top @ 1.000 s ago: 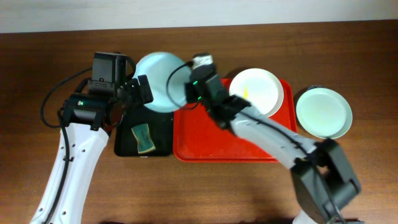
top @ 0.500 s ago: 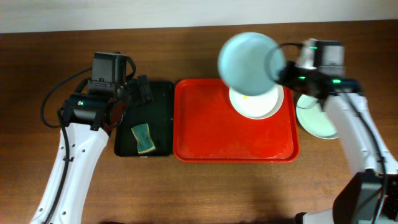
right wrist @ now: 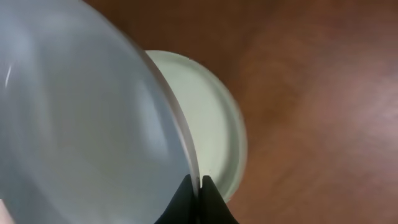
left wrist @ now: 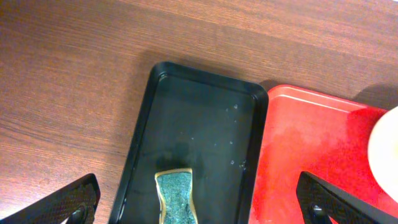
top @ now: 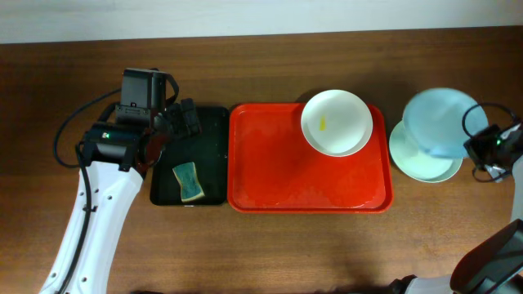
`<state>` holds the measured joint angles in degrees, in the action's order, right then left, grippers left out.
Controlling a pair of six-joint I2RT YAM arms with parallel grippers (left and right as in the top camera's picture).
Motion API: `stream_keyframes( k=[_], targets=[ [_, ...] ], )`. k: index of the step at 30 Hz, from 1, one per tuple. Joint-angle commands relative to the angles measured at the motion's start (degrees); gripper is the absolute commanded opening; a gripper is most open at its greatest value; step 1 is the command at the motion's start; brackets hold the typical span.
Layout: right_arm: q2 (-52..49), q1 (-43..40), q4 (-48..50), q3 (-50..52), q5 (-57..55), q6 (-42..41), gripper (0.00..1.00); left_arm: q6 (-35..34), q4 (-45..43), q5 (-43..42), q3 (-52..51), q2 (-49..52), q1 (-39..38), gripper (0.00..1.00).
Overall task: Clean dirty plates on tray and stack at the side
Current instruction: 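Swing the plate right and stack it on the pale green plate, then pull the white bowl toward the tray center with the right gripper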
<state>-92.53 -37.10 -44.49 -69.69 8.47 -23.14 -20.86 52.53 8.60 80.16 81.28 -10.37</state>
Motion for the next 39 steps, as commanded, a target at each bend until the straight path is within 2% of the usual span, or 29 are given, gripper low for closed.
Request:
stream_keyframes(
  k=[1, 9, 24, 26, 29, 30, 31, 36, 39],
  targets=[
    [0.1, 0.7, 2.1, 4.3, -4.7, 0.1, 0.04, -0.1, -0.1, 0.2, 0.3, 0.1, 0.2, 0.99],
    [0.1, 0.8, 6.4, 9.2, -6.8, 0.1, 0.04, -0.1, -0.1, 0.2, 0.3, 0.1, 0.2, 0.99],
    [0.1, 0.8, 6.7, 11.3, -6.6, 0.1, 0.04, -0.1, -0.1, 0.2, 0.3, 0.1, 0.2, 0.99],
    [0.1, 0.8, 7.1, 11.4, -5.9, 0.1, 0.09, -0.1, -0.1, 0.2, 0.3, 0.1, 0.2, 0.99],
    [0.1, 0.8, 7.4, 11.4, -2.6, 0.2, 0.25, -0.1, -0.1, 0.2, 0.3, 0.1, 0.2, 0.99],
    [0.1, 1.1, 7.1, 11.4, -2.7, 0.4, 0.36, -0.1, -0.1, 0.2, 0.3, 0.1, 0.2, 0.99],
    [0.1, 1.4, 7.0, 11.4, -2.5, 0.9, 0.40, -0.1, -0.1, 0.2, 0.3, 0.1, 0.2, 0.99],
    [0.1, 6.7, 7.4, 11.4, -1.4, 7.1, 0.43, -0.1, -0.1, 0.2, 0.3, 0.1, 0.2, 0.99],
    [0.1, 12.5, 9.6, 11.4, -1.3, 10.9, 0.37, -0.1, -0.1, 0.2, 0.3, 0.1, 0.2, 0.99]
  ],
)
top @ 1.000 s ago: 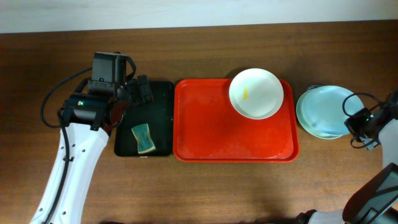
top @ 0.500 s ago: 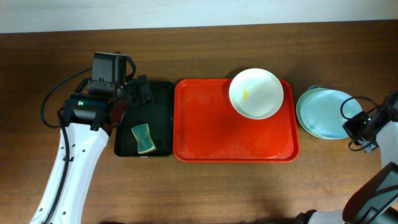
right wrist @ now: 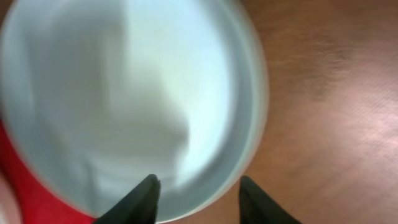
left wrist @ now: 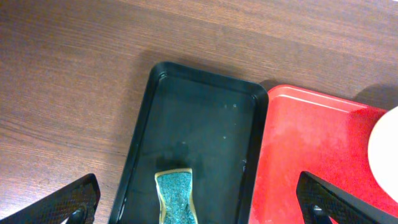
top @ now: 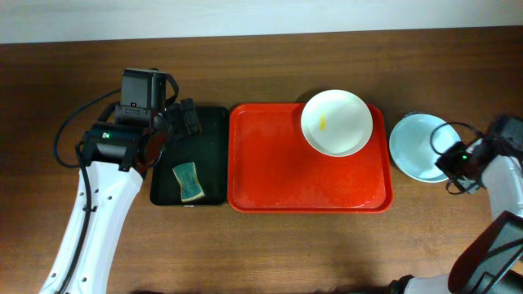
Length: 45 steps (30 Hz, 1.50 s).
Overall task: Clean dirty plates on tray and stack at the side
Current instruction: 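Pull the white bowl toward the tray center with the right gripper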
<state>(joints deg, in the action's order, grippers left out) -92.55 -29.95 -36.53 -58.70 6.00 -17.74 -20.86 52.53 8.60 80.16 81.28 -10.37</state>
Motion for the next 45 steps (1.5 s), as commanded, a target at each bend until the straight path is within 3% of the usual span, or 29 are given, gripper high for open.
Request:
stream_keyframes(
  k=[1, 5, 12, 13, 15, 22, 38, 40, 45],
  targets=[
    [0.1, 7.5, 2.2, 0.2, 1.3, 6.8, 0.38, -0.1, -0.1, 0.2, 0.3, 0.1, 0.2, 0.99],
    [-1.2, 15.1, 0.2, -4.5, 1.3, 9.0, 0.38, -0.1, -0.1, 0.2, 0.3, 0.1, 0.2, 0.99],
    [-16.6, 20.8, -21.8, -30.5, 1.3, 14.0, 0.33, -0.1, -0.1, 0.2, 0.3, 0.1, 0.2, 0.99],
    [-19.1, 21.0, -24.1, -33.6, 1.3, 14.2, 0.27, -0.1, -0.1, 0.2, 0.3, 0.1, 0.2, 0.99],
    [-22.7, 21.4, -25.3, -36.5, 1.3, 14.2, 0.27, -0.1, -0.1, 0.2, 0.3, 0.1, 0.2, 0.99],
    [-28.0, 23.2, -20.6, -36.3, 1.3, 14.2, 0.35, -0.1, -0.1, 0.2, 0.3, 0.1, 0.2, 0.99],
    [-28.7, 25.8, -12.4, -31.4, 0.9, 14.1, 0.33, -0.1, -0.1, 0.2, 0.3, 0.1, 0.2, 0.99],
    [-28.7, 25.8, -11.8, -30.6, 0.9, 14.1, 0.29, -0.1, -0.1, 0.2, 0.3, 0.1, 0.2, 0.99],
    [-28.7, 25.8, -11.6, -30.3, 0.9, 14.1, 0.04, -0.1, -0.1, 0.2, 0.3, 0.1, 0.2, 0.99]
  ],
)
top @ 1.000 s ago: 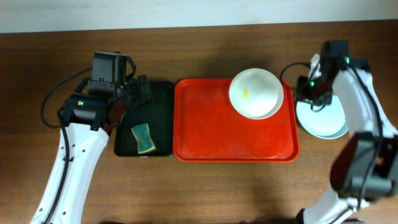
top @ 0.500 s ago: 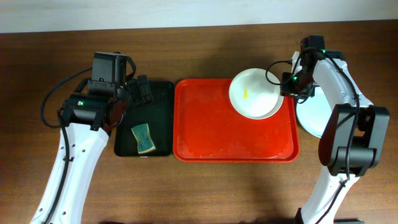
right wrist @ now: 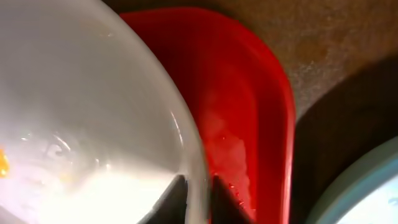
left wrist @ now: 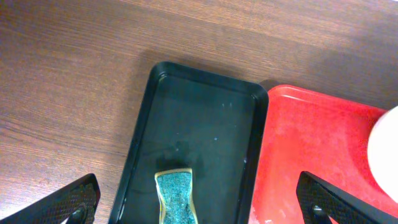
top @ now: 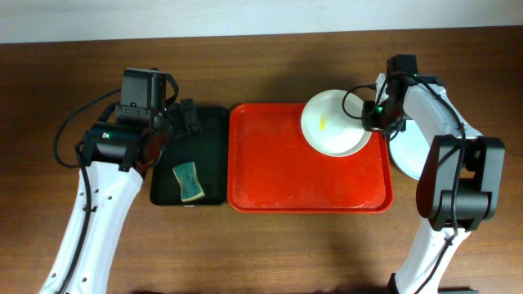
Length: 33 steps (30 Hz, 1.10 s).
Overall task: Clean dirty plates on tray and stack at the side
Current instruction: 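Pull the white bowl toward the tray center with the right gripper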
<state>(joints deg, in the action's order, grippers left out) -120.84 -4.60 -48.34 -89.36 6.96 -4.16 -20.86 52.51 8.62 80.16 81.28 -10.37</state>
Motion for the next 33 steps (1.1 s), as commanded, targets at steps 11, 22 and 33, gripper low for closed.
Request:
stream_keyframes(
  k=[11, 22, 33],
  targets=[
    [-0.4, 3.8, -10.9, 0.3, 13.4, 0.5, 0.04, -0.1, -0.1, 0.2, 0.3, 0.1, 0.2, 0.99],
    [-0.4, 17.4, -19.4, 0.3, 14.9, -7.8, 0.04, -0.1, -0.1, 0.2, 0.3, 0.1, 0.2, 0.99],
    [-0.4, 18.8, -18.3, 0.7, 9.4, -21.1, 0.04, -0.1, -0.1, 0.2, 0.3, 0.1, 0.2, 0.99]
  ],
)
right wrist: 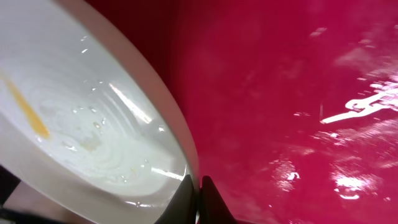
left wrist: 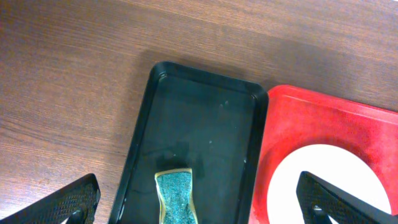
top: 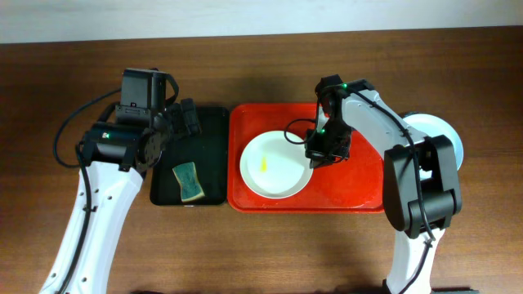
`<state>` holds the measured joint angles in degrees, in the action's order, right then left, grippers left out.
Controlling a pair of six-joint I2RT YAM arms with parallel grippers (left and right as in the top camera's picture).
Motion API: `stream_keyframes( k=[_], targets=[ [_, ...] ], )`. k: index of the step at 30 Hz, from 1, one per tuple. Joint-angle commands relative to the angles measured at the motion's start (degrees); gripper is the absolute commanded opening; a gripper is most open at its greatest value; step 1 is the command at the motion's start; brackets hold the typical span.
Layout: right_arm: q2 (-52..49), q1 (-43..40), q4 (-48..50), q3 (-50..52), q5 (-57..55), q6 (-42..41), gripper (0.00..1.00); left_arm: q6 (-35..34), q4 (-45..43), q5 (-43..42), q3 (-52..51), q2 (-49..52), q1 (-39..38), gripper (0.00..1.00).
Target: Clean dirty plates on tray and stack at the side
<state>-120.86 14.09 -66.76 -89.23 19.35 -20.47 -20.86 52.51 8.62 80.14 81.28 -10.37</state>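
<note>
A white plate with a yellow smear lies on the left half of the red tray. My right gripper is shut on the plate's right rim; the wrist view shows the rim pinched between the fingertips. A stack of pale blue plates sits on the table right of the tray, partly hidden by the right arm. My left gripper hangs open above the black tray, over the green sponge.
The black tray with the sponge stands directly left of the red tray. The red tray's right half is wet and bare. Cables hang round the left arm.
My right gripper, shut on the white plate's rim, has moved with the plate from the tray's back right corner to its left half. The left arm has not moved.
My right gripper held a pale blue plate above the stack at the right. Then it was open over the stack with that plate laid on it. Then it was shut on the white plate's rim at the tray's back right, and now the plate lies at the tray's left.
</note>
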Motion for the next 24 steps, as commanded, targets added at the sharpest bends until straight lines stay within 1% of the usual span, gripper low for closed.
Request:
stream_keyframes(
  k=[1, 13, 16, 19, 20, 22, 23, 24],
  targets=[
    [-0.4, 0.2, 0.1, 0.6, -3.5, -5.1, 0.04, -0.1, -0.1, 0.2, 0.3, 0.1, 0.2, 0.99],
    [-0.4, 0.2, -1.4, 0.6, -3.6, -4.9, 0.04, -0.1, -0.1, 0.2, 0.3, 0.1, 0.2, 0.99],
    [-0.4, 0.2, -1.4, 0.6, -3.6, -4.9, 0.08, -0.1, -0.1, 0.2, 0.3, 0.1, 0.2, 0.99],
    [-0.4, 0.2, -1.4, 0.6, -3.6, -4.9, 0.13, -0.1, -0.1, 0.2, 0.3, 0.1, 0.2, 0.99],
    [-0.4, 0.2, -1.7, 0.6, -3.5, -4.9, 0.22, -0.1, -0.1, 0.2, 0.3, 0.1, 0.2, 0.99],
    [-0.4, 0.2, -1.9, 0.6, -3.5, -4.9, 0.24, -0.1, -1.9, 0.2, 0.3, 0.1, 0.2, 0.99],
    [-0.4, 0.2, -1.9, 0.6, -3.5, -4.9, 0.31, -0.1, -3.0, 0.2, 0.3, 0.1, 0.2, 0.99],
    [-0.4, 0.2, -1.8, 0.6, -3.5, -4.5, 0.33, -0.1, -3.8, 0.2, 0.3, 0.1, 0.2, 0.99]
  ],
)
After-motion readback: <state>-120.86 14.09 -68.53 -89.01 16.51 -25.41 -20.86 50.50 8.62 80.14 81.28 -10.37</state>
